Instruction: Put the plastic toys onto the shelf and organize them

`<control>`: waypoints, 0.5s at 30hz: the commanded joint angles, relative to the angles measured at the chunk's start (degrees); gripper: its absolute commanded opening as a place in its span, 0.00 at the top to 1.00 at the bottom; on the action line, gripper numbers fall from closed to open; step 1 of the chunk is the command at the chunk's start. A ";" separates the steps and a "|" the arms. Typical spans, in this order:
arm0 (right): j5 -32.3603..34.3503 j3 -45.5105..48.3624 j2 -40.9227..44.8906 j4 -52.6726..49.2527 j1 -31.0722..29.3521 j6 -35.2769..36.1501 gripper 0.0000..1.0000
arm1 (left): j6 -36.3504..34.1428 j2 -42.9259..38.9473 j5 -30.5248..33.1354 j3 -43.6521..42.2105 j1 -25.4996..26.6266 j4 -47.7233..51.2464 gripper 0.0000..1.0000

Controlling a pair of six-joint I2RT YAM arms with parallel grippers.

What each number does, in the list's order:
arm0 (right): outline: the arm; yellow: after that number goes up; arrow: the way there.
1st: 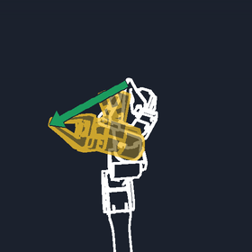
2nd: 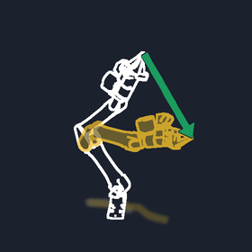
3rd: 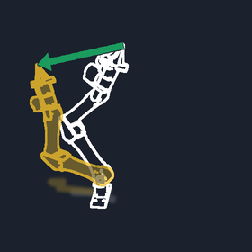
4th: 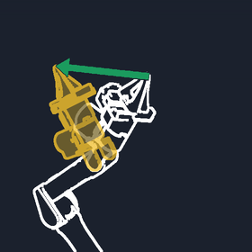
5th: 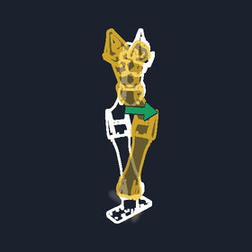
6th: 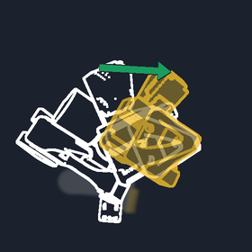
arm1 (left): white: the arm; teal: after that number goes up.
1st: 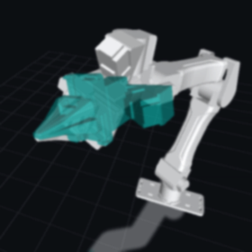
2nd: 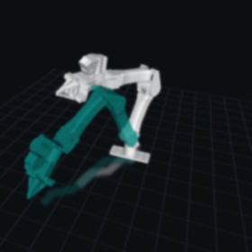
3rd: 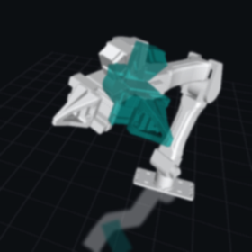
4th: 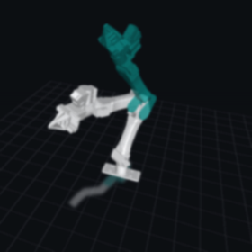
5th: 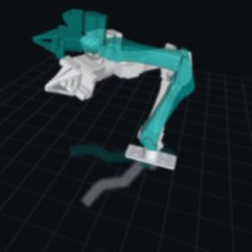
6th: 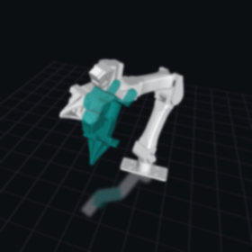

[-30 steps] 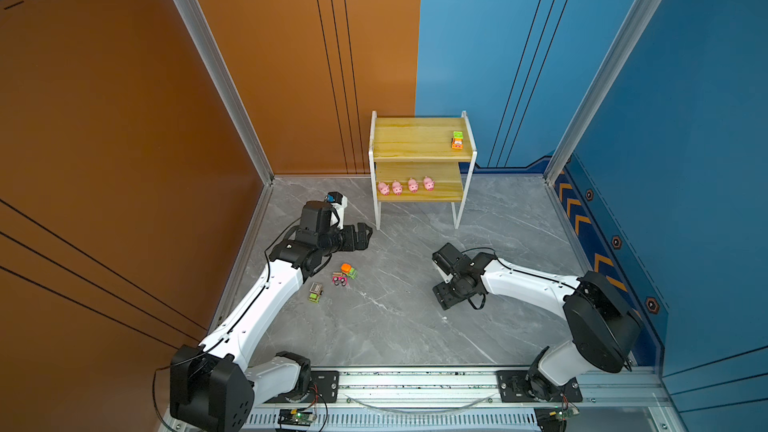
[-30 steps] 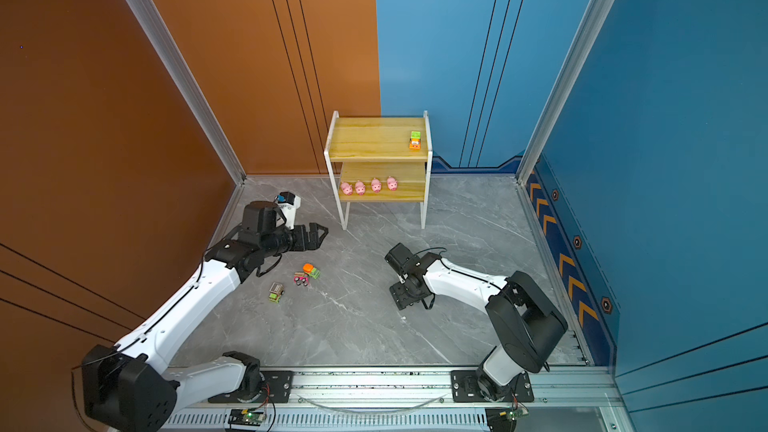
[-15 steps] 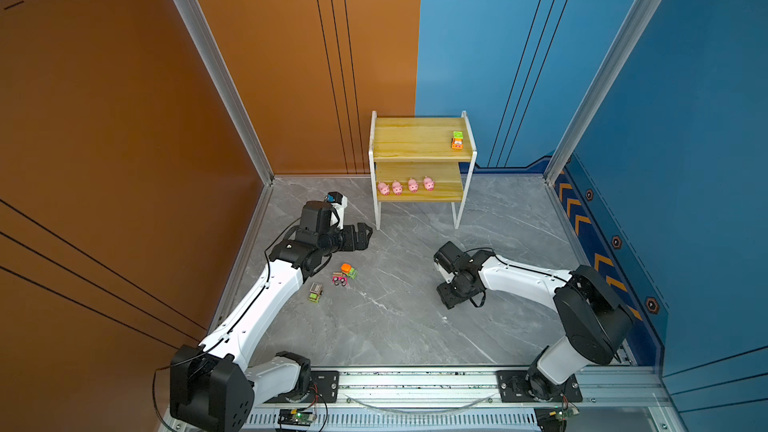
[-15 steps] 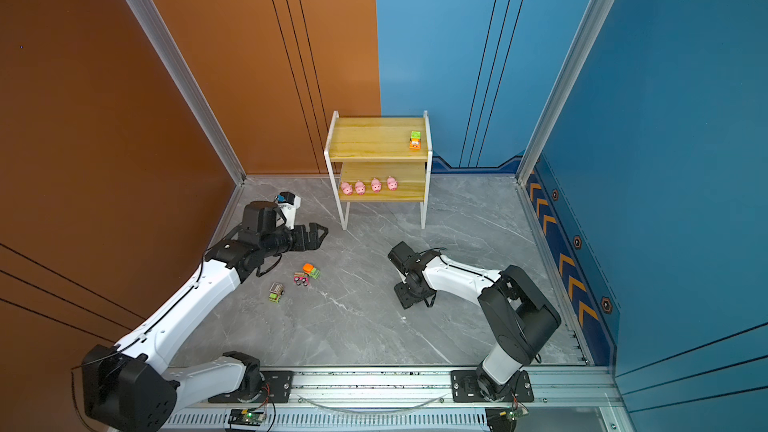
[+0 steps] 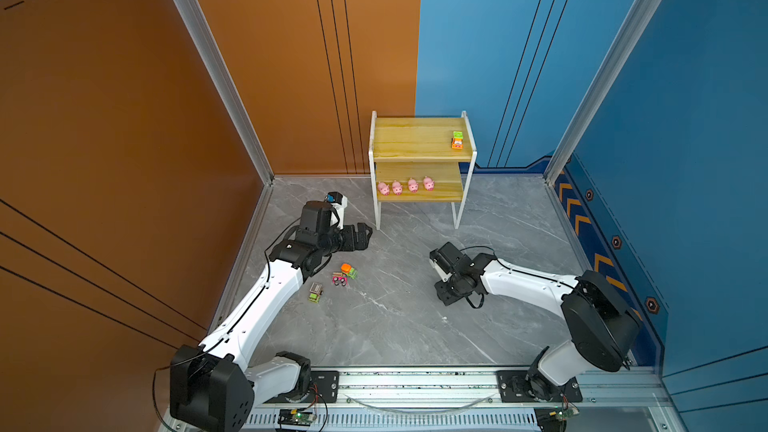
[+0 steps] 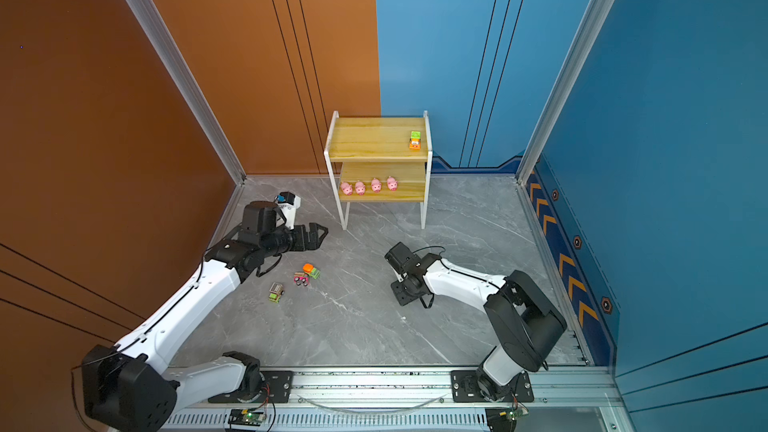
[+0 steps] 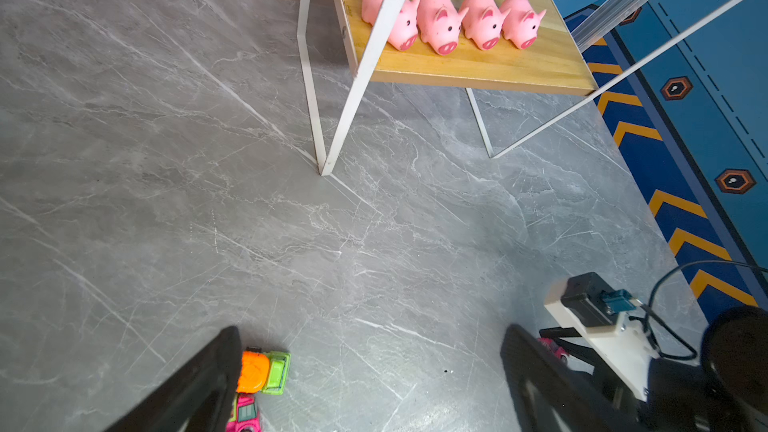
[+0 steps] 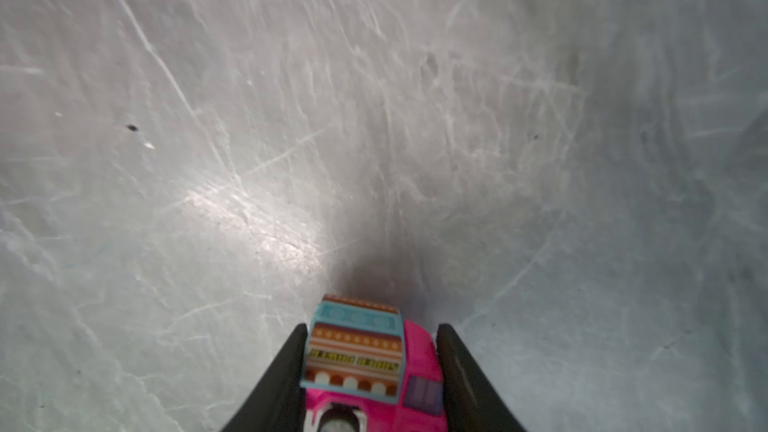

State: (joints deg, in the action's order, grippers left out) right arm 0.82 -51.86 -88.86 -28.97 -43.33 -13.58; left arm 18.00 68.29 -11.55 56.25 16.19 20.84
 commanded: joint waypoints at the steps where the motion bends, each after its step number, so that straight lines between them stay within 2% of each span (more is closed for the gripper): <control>1: 4.39 1.84 4.64 7.58 -1.30 -1.67 0.58 | 0.08 0.05 -0.16 1.15 -0.01 0.96 0.02; 7: 11.53 7.80 7.25 27.34 -4.95 -3.52 0.58 | 0.19 -0.36 0.25 1.21 -0.28 0.97 0.02; 12: 20.56 12.03 1.74 48.44 -8.78 -1.78 0.58 | 0.19 -0.87 0.80 1.06 -0.39 0.93 0.03; 15: 25.87 13.77 -4.12 63.16 -11.90 2.06 0.57 | 0.10 -1.28 1.14 0.95 -0.36 0.96 0.03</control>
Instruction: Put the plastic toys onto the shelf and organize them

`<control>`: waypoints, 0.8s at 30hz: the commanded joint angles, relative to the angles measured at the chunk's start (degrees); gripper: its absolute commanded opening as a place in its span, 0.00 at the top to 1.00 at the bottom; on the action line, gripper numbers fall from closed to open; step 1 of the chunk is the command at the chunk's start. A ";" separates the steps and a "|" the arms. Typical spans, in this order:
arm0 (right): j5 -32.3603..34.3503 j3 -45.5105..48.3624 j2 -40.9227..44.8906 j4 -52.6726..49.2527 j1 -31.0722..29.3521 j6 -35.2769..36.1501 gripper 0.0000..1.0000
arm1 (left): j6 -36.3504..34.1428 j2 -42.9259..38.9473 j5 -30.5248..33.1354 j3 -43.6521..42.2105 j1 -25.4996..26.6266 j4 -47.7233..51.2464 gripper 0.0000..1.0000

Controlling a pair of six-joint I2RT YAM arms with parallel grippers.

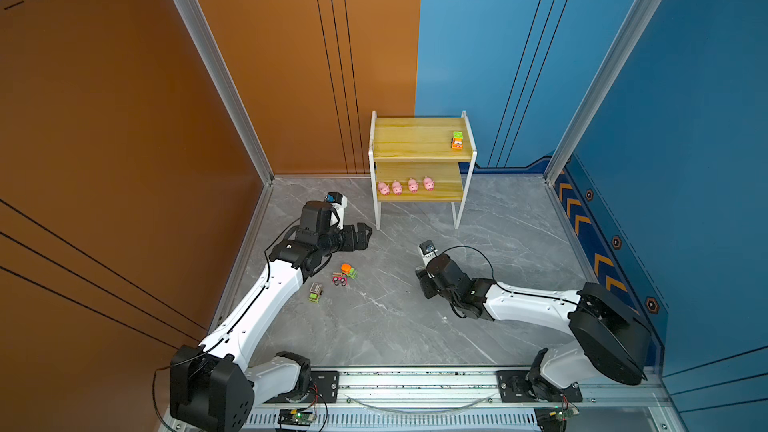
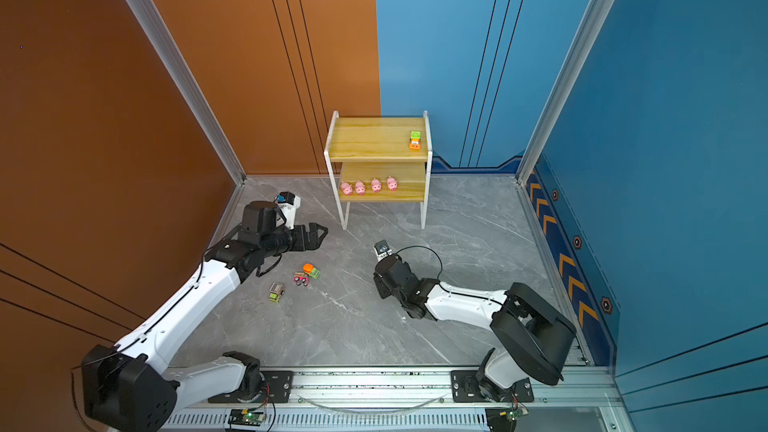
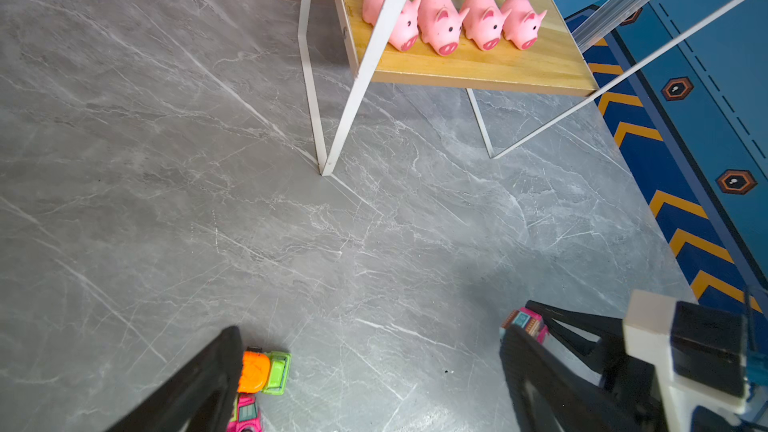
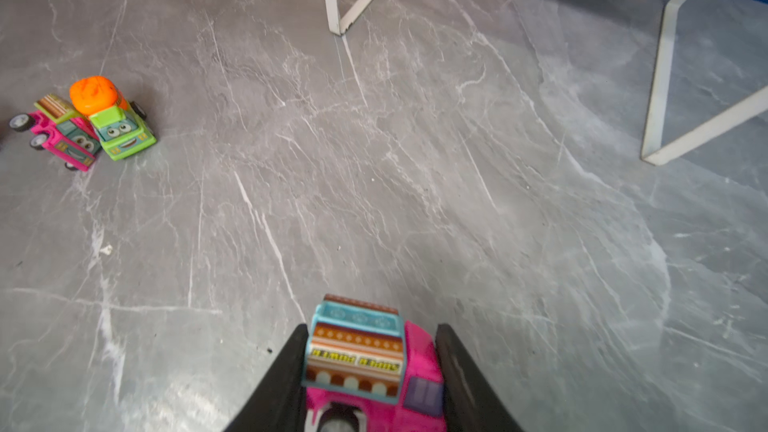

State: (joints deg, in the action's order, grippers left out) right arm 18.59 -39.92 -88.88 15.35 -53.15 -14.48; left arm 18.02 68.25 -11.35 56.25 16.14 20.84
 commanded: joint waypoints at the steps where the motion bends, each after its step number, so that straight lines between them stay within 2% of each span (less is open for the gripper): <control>1: 9.82 1.65 -6.47 23.05 -3.04 4.34 0.57 | 0.10 -1.43 1.05 0.97 -0.32 0.96 0.03; 4: 12.96 -0.58 -12.49 29.19 -4.41 5.84 0.57 | 0.17 -1.95 1.14 0.86 -0.23 0.91 0.03; 11: 16.60 0.55 -23.26 47.28 -6.81 8.34 0.55 | 0.25 -2.90 1.29 0.46 -0.19 0.56 0.03; 24: 20.17 2.46 -28.19 48.36 -11.47 4.63 0.52 | 0.44 -4.19 1.29 0.19 -0.02 0.16 0.03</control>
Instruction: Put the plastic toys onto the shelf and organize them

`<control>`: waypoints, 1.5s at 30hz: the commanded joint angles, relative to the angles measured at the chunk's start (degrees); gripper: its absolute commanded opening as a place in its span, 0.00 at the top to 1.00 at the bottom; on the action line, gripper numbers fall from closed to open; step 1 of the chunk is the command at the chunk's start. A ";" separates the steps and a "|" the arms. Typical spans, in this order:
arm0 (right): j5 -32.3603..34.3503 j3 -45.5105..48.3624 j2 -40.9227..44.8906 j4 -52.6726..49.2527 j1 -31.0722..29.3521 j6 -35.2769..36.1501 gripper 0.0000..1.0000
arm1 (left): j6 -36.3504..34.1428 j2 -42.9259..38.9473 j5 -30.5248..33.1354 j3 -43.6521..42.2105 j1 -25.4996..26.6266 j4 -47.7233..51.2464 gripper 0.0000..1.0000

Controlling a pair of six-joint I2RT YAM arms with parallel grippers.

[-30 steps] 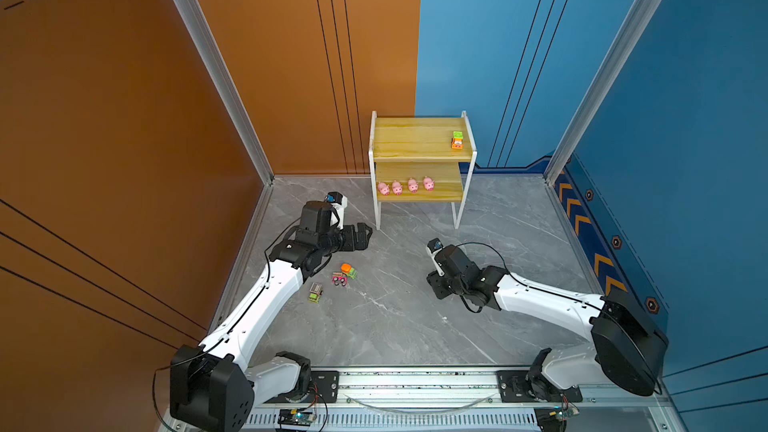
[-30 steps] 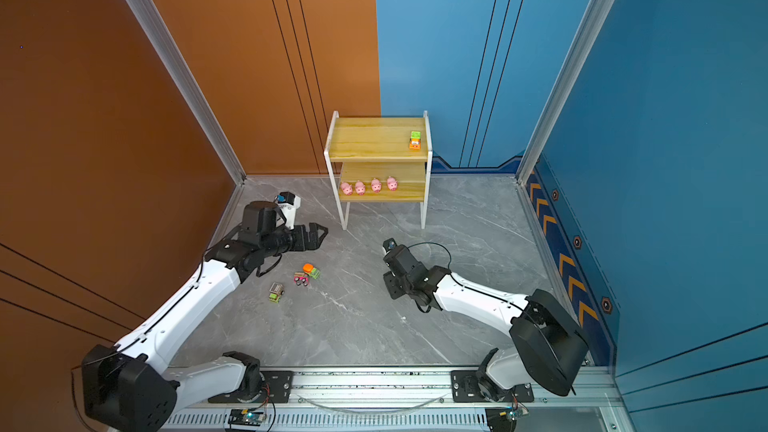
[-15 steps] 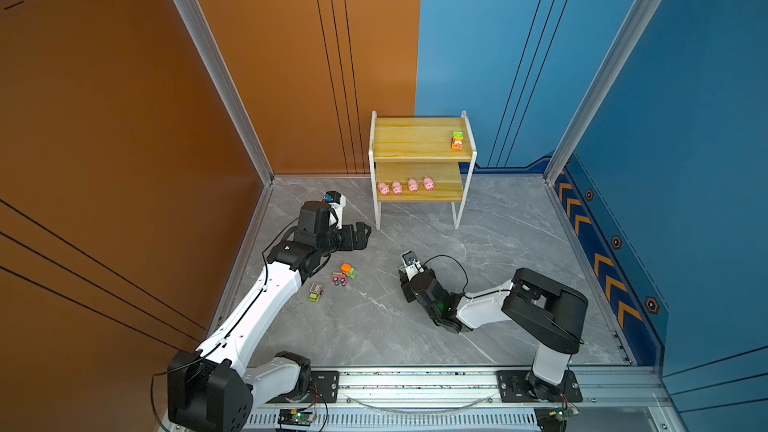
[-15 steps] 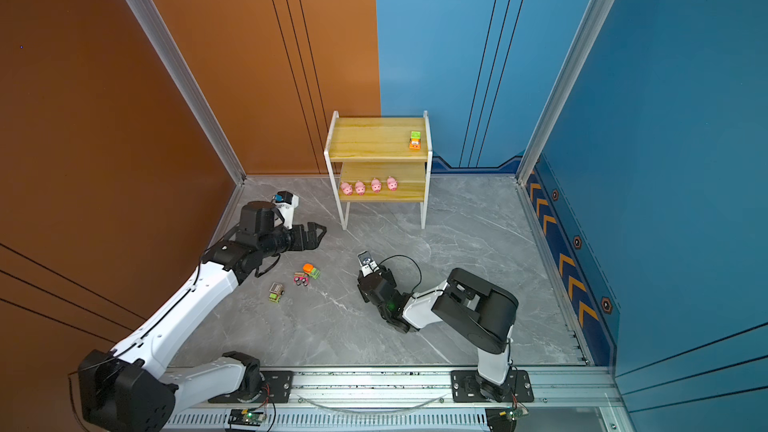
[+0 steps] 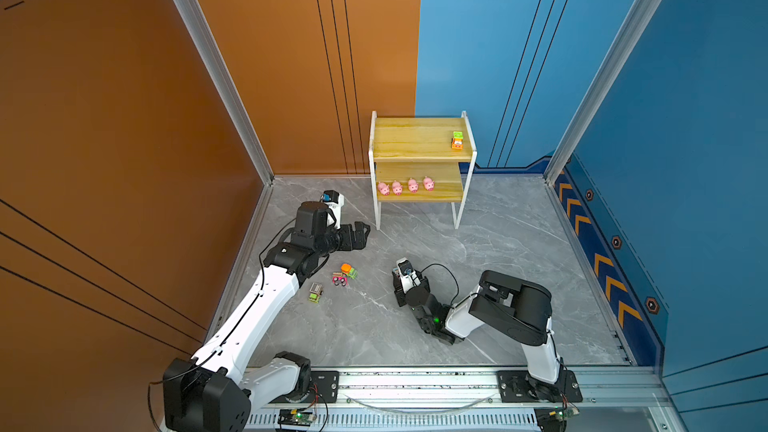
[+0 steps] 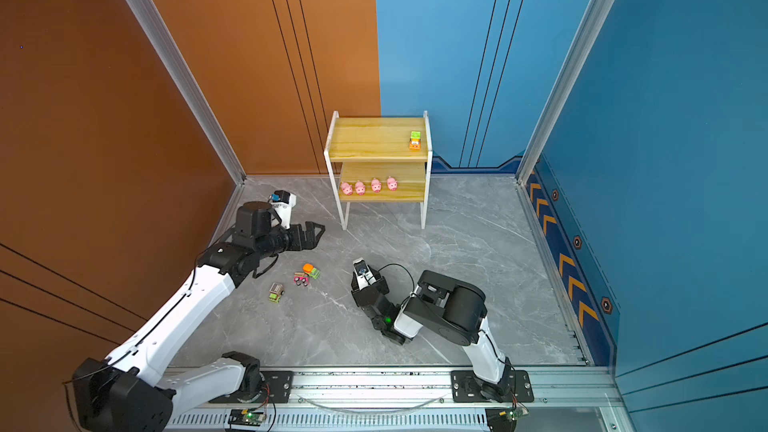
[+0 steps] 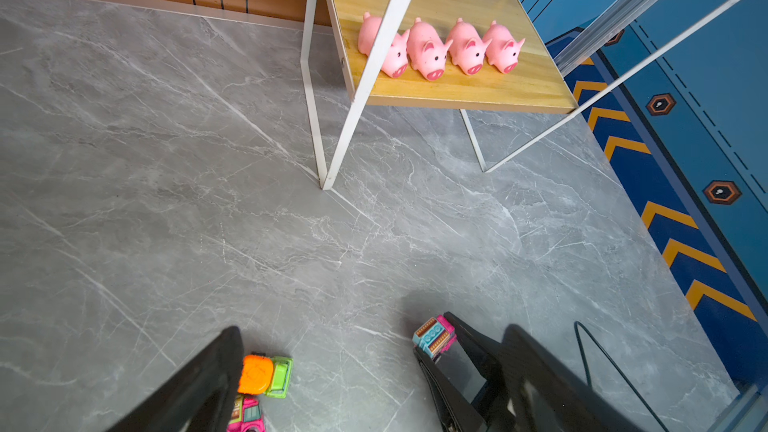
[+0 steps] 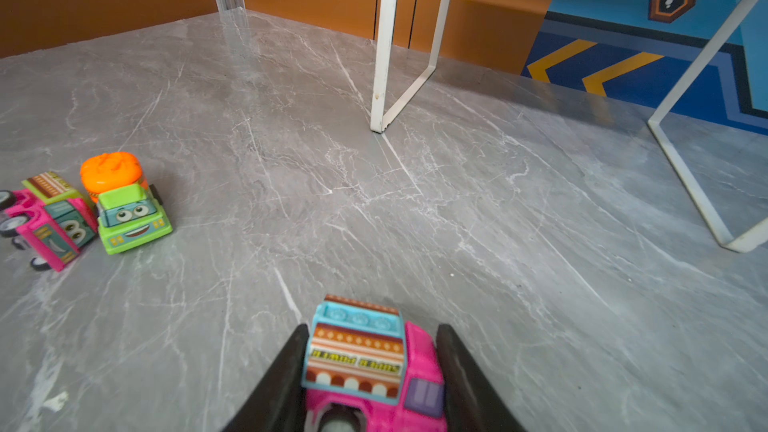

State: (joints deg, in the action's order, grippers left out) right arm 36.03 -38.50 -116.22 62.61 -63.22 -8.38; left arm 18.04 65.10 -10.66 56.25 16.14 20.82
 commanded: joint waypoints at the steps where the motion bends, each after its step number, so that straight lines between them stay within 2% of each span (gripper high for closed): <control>1: 2.67 1.18 -0.69 0.15 -1.70 -2.12 0.52 | 0.41 -1.05 0.62 0.20 0.04 0.18 0.03; 8: 1.85 3.44 3.13 -5.22 -4.46 -4.78 0.47 | 0.41 -1.37 0.47 0.22 0.21 0.21 0.03; 12: 1.84 5.45 6.57 -6.70 -6.48 -4.65 0.35 | 0.31 -2.01 0.74 0.00 0.25 0.19 0.03; 17: 0.00 8.30 14.10 -9.33 -7.27 -4.69 0.28 | 0.24 -2.43 0.99 -0.03 0.49 0.19 0.03; 20: -6.03 8.63 20.65 -14.82 -5.78 -5.07 0.28 | 0.24 -2.30 1.02 0.00 0.64 0.19 0.03; 24: -21.38 6.28 28.64 -27.69 -0.28 -5.69 0.30 | 0.24 -2.13 1.00 -0.01 0.73 0.24 0.03; 30: -39.15 -1.43 33.23 -51.12 7.83 2.05 0.30 | -0.02 -1.66 0.46 0.02 0.69 0.28 0.03; 32: -41.86 -3.25 33.23 -56.54 9.22 7.28 0.31 | 0.00 -1.47 0.23 0.09 0.73 0.28 0.03; 34: -43.35 -3.73 32.97 -58.28 10.41 12.48 0.33 | 0.10 -1.38 0.47 0.01 0.71 0.28 0.03; 39: -44.56 -2.68 31.48 -53.74 12.75 21.75 0.32 | -0.34 -1.08 0.96 0.00 0.64 0.19 0.02; 45: -43.53 -6.05 27.79 -59.17 12.68 31.91 0.30 | -0.64 -1.05 1.49 -0.26 0.48 -0.12 0.02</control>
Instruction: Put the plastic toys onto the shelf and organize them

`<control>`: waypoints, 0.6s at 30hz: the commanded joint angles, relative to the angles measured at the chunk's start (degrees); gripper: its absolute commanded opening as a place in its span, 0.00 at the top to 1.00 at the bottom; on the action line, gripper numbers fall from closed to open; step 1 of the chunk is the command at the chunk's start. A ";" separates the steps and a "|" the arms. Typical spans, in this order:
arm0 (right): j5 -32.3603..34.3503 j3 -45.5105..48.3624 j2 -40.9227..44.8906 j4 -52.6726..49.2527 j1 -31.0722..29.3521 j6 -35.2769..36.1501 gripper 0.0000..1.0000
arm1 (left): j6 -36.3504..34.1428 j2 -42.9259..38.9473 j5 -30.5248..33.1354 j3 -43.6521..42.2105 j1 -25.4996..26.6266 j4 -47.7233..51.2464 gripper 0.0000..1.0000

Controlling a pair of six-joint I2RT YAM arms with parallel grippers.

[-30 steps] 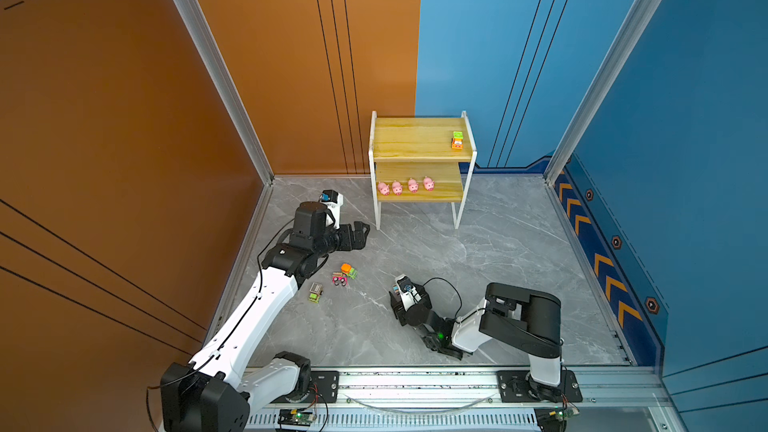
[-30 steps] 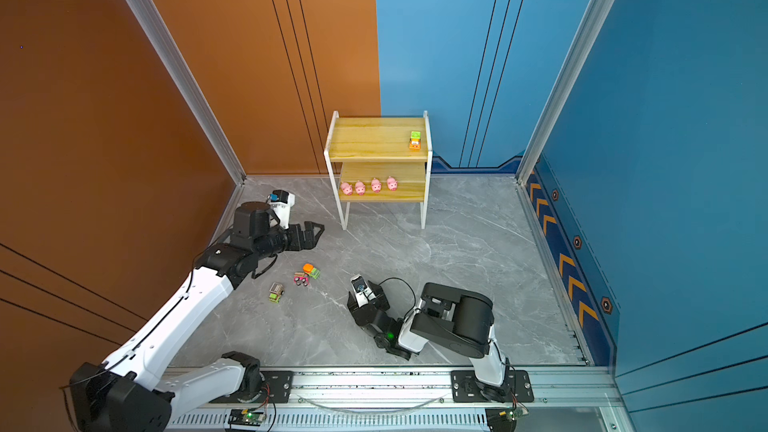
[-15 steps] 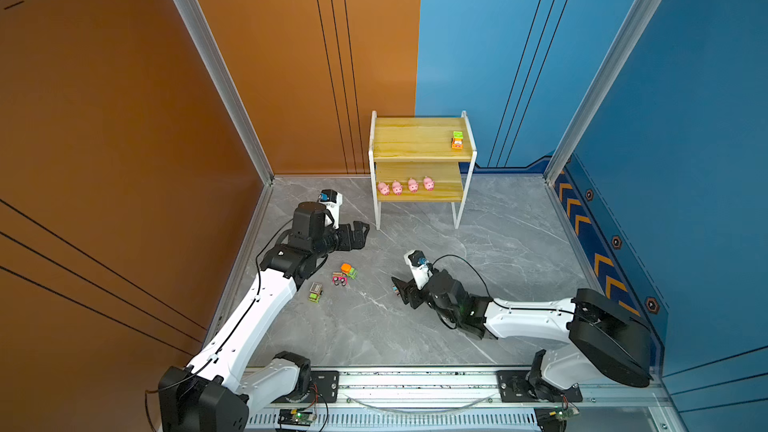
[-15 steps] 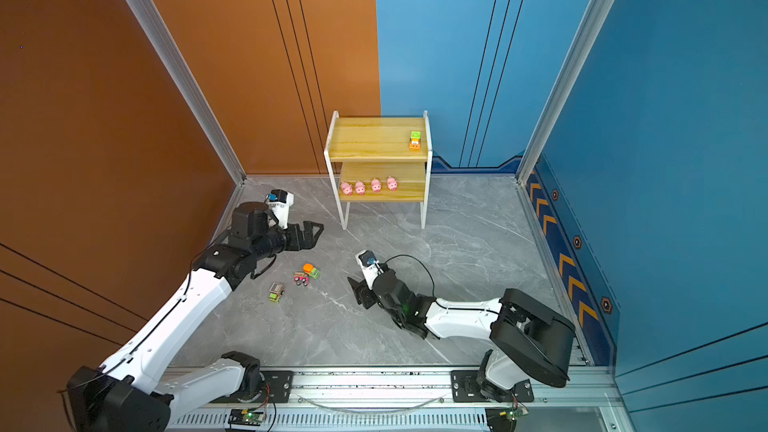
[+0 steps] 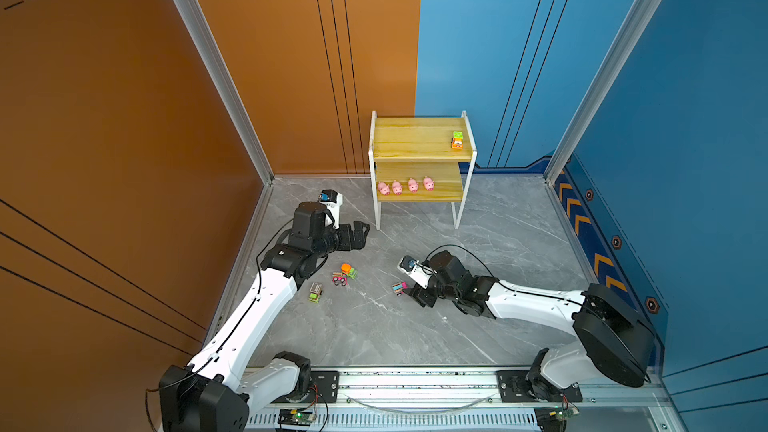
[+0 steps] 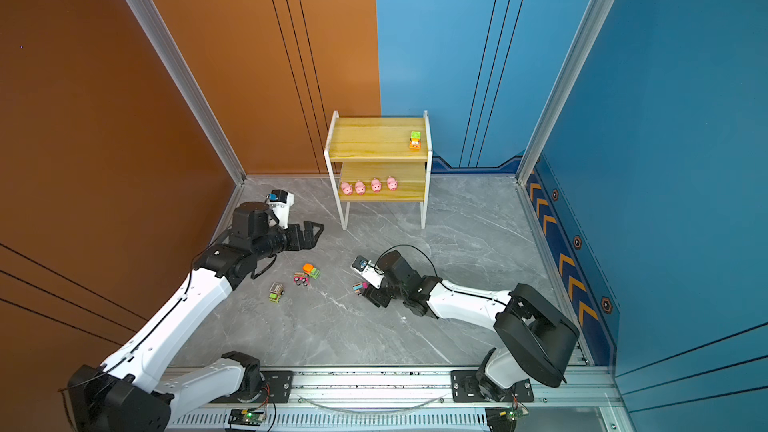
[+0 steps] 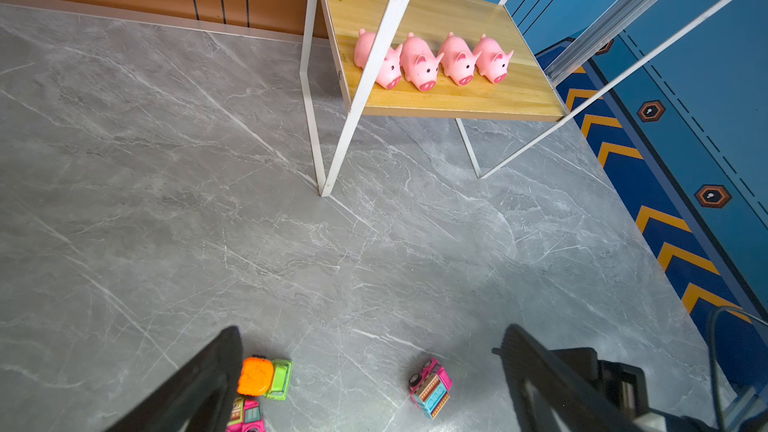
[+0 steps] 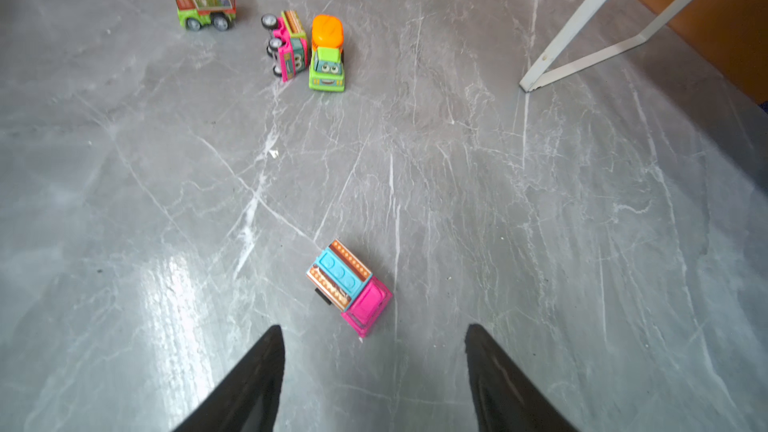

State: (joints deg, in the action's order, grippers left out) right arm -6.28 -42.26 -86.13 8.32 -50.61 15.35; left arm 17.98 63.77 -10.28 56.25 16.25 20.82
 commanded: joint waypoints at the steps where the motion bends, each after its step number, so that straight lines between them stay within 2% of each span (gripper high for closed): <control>1: -0.59 -3.11 -3.34 -5.91 0.01 9.38 0.30 | -0.60 0.30 1.14 -0.28 0.28 -0.16 0.02; 4: 1.36 -3.82 -5.83 -5.49 -0.64 11.93 0.30 | -0.66 0.30 1.27 -0.43 0.00 -0.09 0.02; 18: -0.67 -11.35 -15.72 -6.63 0.16 14.26 0.32 | -0.24 0.66 0.44 -0.52 -1.75 -0.74 0.02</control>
State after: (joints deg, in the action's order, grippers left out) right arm -6.04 -51.42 -100.36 4.29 -50.81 28.53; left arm 18.00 64.23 -10.02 56.25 15.00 20.78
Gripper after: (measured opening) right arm 0.680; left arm 0.980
